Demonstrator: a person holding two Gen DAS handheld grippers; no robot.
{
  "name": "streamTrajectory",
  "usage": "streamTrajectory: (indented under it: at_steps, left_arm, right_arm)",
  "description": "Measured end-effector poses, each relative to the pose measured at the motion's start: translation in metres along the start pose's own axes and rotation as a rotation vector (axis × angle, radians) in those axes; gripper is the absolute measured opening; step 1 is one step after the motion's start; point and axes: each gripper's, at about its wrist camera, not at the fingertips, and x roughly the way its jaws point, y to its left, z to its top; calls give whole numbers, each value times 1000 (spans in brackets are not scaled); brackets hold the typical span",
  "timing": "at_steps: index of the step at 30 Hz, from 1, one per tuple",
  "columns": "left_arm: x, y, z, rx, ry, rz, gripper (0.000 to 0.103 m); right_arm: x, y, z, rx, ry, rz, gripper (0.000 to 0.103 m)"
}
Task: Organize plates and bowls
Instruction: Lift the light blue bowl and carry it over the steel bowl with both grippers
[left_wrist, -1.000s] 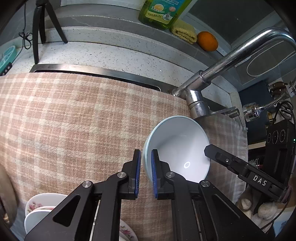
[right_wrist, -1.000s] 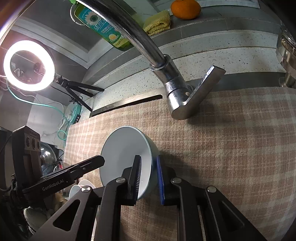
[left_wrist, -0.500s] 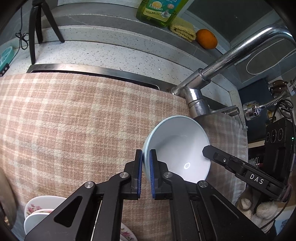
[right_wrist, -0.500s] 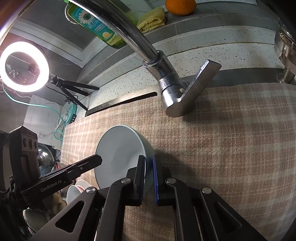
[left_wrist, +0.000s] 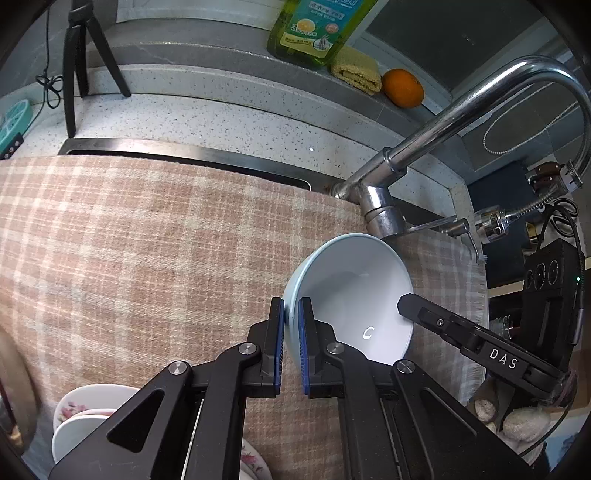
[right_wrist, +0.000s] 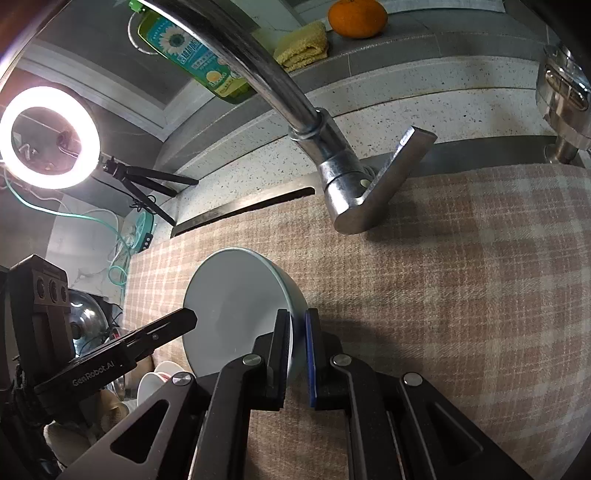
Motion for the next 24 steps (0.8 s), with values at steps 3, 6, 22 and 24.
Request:
streamTrajectory:
  at_steps: [3, 6, 22, 24]
  left_arm:
    - [-7, 1, 0, 2, -9, -8, 6]
    - [-14, 2, -1, 6, -18, -14, 6]
    - [-62, 25, -13, 10, -76, -43, 6]
    - [-70, 30, -15, 11, -85, -47, 6]
  right_arm:
    - [-5, 5, -1, -5, -11, 3, 8]
    - [-10, 11, 0, -16, -23, 3, 8]
    - [-27, 66, -18, -62, -68, 4, 8]
    - [-29, 75, -22, -70, -74, 4, 8]
